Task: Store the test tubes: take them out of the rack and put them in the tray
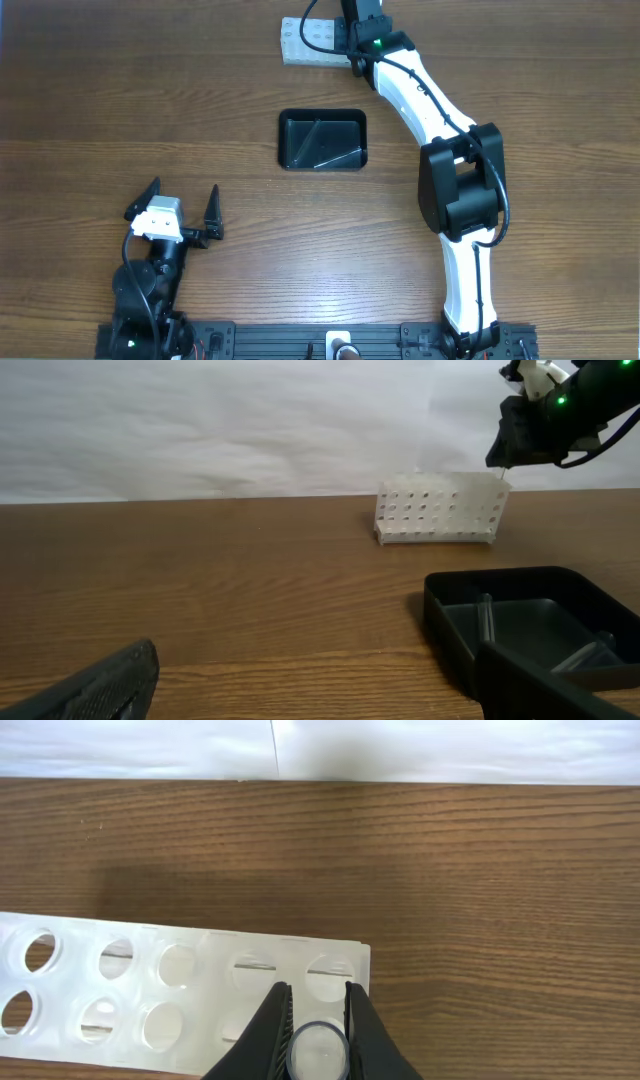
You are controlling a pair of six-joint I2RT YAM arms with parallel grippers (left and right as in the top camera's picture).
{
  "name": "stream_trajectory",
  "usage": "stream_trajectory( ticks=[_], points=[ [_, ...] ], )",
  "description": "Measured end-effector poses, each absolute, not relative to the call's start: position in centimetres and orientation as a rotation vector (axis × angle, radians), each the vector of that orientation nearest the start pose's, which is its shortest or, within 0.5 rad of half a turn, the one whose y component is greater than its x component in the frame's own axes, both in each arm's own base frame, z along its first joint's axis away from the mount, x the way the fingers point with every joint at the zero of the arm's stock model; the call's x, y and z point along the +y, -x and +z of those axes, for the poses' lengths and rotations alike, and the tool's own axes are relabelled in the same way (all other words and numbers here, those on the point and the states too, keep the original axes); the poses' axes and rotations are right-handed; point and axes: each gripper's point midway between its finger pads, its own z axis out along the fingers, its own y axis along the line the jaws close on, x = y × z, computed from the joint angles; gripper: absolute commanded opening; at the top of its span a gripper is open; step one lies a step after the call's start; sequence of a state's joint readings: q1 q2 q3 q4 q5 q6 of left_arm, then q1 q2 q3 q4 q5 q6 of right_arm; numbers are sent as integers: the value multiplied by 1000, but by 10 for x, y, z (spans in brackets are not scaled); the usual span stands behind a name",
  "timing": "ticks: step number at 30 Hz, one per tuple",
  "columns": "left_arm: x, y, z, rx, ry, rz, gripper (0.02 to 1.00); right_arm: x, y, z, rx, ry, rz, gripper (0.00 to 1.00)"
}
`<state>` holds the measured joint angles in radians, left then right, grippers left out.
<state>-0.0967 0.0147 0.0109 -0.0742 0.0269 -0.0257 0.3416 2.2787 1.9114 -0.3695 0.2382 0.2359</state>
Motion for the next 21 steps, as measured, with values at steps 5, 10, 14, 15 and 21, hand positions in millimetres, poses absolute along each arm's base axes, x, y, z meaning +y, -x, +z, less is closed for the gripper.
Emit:
stream_trajectory(
  ticks=[5, 10, 14, 15, 21],
  points=[
    [-28, -245, 157, 1648, -79, -116, 1000, 170, -599, 131, 2260, -4, 35, 80],
    [-28, -245, 157, 1648, -79, -116, 1000, 170, -592, 194, 2166, -14, 75, 73],
    [-28, -245, 157, 1648, -79, -116, 1000, 170, -566, 268, 2084, -13, 117, 75],
    [-28, -245, 157, 1648, -79, -116, 1000, 171, -554, 283, 2082, -6, 124, 77],
    [-28, -245, 157, 1648, -79, -116, 1000, 188, -488, 286, 2250, 40, 134, 58]
  ],
)
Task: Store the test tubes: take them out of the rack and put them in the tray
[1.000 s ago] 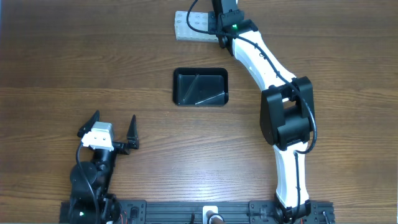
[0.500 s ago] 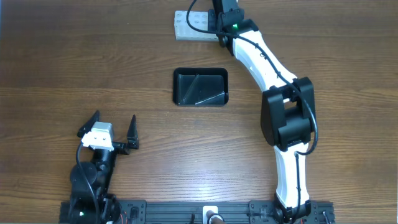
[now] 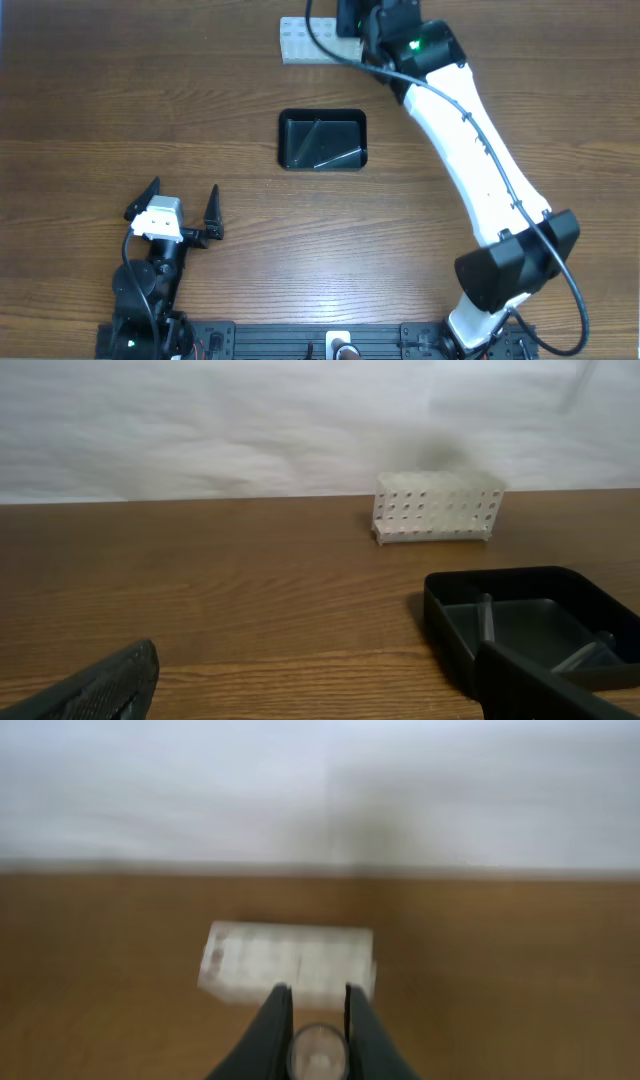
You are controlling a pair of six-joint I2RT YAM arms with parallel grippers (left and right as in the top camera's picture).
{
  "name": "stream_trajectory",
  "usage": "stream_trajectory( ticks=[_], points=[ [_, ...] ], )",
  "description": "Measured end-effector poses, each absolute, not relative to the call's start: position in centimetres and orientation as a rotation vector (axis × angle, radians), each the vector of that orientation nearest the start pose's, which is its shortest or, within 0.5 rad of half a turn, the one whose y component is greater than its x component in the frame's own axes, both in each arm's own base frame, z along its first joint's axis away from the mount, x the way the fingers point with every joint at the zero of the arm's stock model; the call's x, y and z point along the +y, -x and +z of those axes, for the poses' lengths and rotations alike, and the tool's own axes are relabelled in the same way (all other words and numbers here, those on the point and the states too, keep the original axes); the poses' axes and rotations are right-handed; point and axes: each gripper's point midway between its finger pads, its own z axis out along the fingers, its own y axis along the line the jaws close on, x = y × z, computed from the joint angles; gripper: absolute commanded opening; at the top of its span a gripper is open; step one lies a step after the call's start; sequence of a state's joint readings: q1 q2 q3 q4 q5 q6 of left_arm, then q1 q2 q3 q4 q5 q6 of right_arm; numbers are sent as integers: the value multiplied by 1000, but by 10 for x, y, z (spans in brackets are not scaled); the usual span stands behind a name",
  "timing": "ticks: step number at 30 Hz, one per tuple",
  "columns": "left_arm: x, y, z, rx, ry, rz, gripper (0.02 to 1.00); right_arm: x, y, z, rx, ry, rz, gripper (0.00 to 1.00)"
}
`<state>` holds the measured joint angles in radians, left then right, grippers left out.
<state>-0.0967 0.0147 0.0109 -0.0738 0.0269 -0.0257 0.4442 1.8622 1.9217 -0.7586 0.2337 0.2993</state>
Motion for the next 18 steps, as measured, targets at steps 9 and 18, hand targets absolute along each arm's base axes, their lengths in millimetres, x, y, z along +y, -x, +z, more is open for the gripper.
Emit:
stream_trajectory(
  ticks=[9, 18],
  points=[
    [-28, -245, 157, 1648, -79, -116, 1000, 227, -460, 184, 2544, 71, 197, 75],
    [-28, -245, 157, 1648, -79, -116, 1000, 246, -449, 97, 2762, 48, 252, 99]
  ],
)
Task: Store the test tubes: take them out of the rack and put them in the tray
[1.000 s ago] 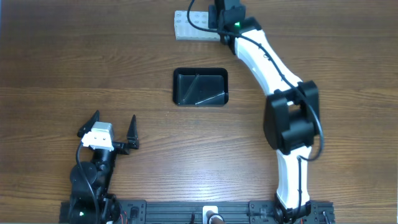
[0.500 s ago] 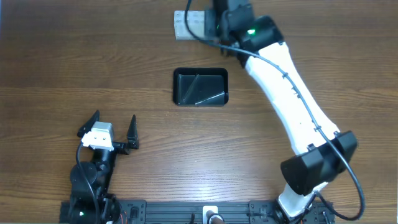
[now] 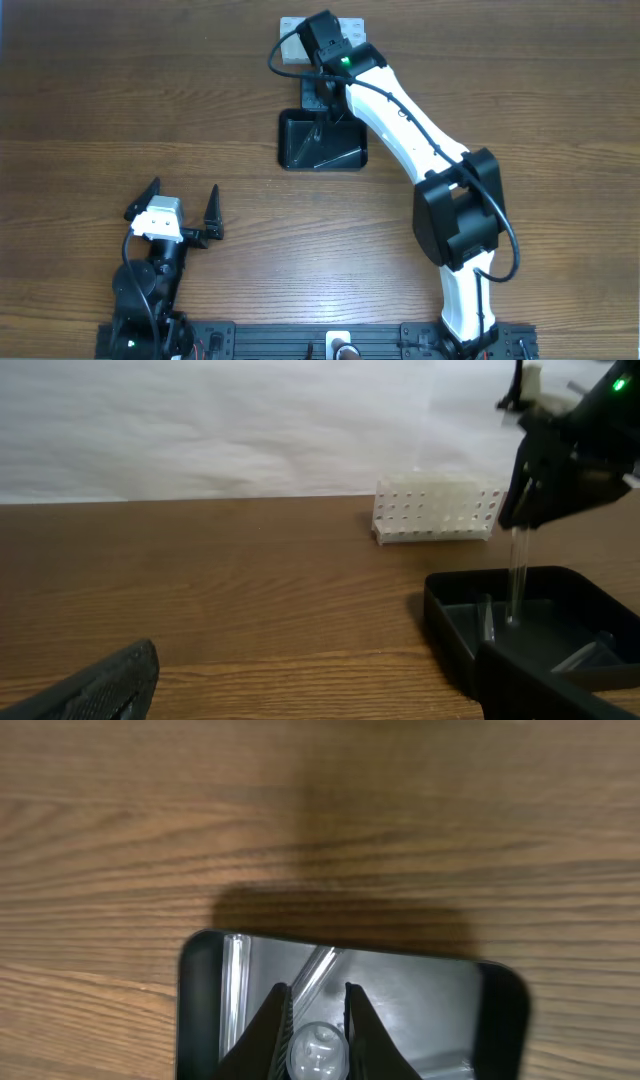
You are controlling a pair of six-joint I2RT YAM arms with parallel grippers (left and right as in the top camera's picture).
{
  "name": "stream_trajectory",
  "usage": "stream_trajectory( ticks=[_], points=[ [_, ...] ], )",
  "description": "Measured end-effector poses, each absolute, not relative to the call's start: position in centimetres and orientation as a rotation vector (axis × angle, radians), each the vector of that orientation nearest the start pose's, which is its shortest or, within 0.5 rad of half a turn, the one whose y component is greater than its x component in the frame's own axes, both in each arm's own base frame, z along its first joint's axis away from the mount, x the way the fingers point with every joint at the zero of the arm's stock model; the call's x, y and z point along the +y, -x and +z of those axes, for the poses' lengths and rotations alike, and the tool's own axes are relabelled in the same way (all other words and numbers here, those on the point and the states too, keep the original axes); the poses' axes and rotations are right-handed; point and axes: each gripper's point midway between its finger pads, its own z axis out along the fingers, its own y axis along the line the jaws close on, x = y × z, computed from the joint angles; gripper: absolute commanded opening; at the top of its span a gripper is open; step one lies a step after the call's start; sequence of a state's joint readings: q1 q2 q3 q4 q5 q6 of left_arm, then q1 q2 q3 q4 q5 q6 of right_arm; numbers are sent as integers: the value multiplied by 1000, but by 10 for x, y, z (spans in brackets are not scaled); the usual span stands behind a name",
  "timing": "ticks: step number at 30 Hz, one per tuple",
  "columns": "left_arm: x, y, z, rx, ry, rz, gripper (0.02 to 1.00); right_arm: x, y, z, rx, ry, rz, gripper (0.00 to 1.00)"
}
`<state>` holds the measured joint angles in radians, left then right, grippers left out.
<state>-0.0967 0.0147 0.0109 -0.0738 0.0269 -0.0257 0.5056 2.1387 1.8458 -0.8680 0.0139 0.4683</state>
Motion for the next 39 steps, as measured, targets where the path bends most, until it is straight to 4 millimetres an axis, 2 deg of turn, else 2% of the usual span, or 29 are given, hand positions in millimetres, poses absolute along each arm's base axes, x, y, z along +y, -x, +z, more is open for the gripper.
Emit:
stream_trajectory(
  ticks=[7, 15, 17, 20, 25, 28, 30, 33, 34, 36, 37, 38, 39],
  points=[
    [-28, -245, 157, 1648, -79, -116, 1000, 247, -440, 84, 2819, 10, 252, 145],
    [-28, -245, 157, 1648, -79, -116, 1000, 248, -433, 55, 2887, -19, 218, 240],
    [-28, -245, 157, 1648, -79, -116, 1000, 248, -433, 54, 2890, -29, 218, 323],
    [-28, -245, 157, 1648, -79, -116, 1000, 248, -434, 54, 2885, -33, 221, 397],
    [-28, -245, 157, 1648, -79, -116, 1000, 244, -437, 54, 2870, -23, 181, 643],
    [-28, -245, 157, 1648, -79, -116, 1000, 237, -441, 58, 2842, 11, 124, 864],
    [-28, -245, 157, 1648, -79, -116, 1000, 231, -451, 73, 2772, 59, 96, 991],
    [-28, -245, 157, 1648, -79, -116, 1000, 220, -477, 127, 2565, 132, 110, 991],
    [-28, -245, 157, 1648, -79, -116, 1000, 197, -488, 173, 2432, 121, 108, 991],
    [-28, -245, 157, 1648, -79, -116, 1000, 154, -497, 233, 2240, 60, 105, 991],
    [-28, -245, 157, 1648, -79, -115, 1000, 135, -493, 247, 2203, 34, 84, 993],
    [-28, -245, 157, 1648, -79, -116, 1000, 107, -485, 266, 2147, -4, 60, 991],
    [-28, -245, 157, 1648, -79, -116, 1000, 86, -476, 275, 2120, -34, 34, 993]
  ],
)
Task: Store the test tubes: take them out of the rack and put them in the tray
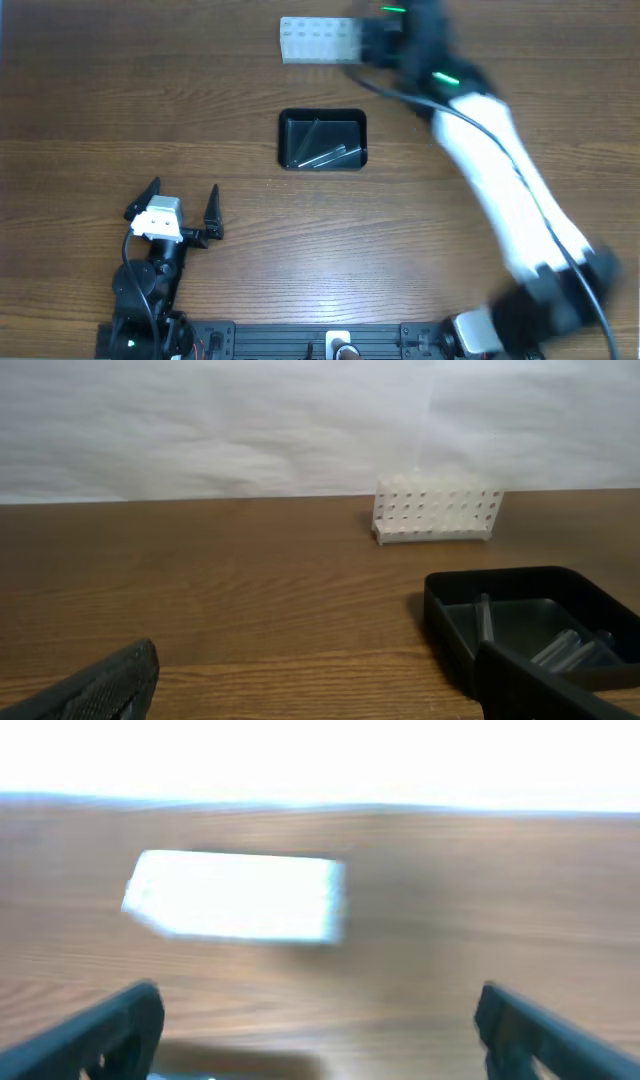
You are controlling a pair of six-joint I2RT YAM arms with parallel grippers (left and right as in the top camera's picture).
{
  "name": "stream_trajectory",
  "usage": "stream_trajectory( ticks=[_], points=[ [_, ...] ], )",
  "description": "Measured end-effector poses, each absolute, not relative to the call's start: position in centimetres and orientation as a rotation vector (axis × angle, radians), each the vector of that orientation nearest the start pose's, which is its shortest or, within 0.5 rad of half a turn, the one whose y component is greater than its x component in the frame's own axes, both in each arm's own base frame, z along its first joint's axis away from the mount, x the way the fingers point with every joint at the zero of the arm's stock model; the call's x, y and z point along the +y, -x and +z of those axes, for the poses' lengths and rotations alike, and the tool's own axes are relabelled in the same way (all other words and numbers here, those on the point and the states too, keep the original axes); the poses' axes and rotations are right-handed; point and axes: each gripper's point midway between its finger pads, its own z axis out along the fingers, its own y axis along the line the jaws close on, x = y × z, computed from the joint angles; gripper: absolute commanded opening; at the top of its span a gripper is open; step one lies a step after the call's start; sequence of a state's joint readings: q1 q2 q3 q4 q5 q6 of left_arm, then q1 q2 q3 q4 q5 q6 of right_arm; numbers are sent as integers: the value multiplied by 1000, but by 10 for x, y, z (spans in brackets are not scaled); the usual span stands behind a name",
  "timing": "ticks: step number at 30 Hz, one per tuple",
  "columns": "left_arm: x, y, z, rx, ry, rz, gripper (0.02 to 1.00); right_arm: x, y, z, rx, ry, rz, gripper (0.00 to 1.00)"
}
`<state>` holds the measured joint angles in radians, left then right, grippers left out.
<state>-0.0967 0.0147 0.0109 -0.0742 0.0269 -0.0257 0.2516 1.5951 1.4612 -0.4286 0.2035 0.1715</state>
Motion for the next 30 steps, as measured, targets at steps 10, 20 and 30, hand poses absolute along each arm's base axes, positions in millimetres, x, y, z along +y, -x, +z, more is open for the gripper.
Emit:
stream_trajectory(
  ticks=[10, 20, 30],
  points=[
    [-28, -245, 157, 1648, -79, -116, 1000, -10, -335, 240, 1988, -87, -185, 993],
    [-28, -245, 157, 1648, -79, -116, 1000, -21, -264, 205, 1830, -113, -180, 993],
    [-28, -245, 157, 1648, -79, -116, 1000, -22, -257, 180, 1729, -127, -169, 991]
  ],
)
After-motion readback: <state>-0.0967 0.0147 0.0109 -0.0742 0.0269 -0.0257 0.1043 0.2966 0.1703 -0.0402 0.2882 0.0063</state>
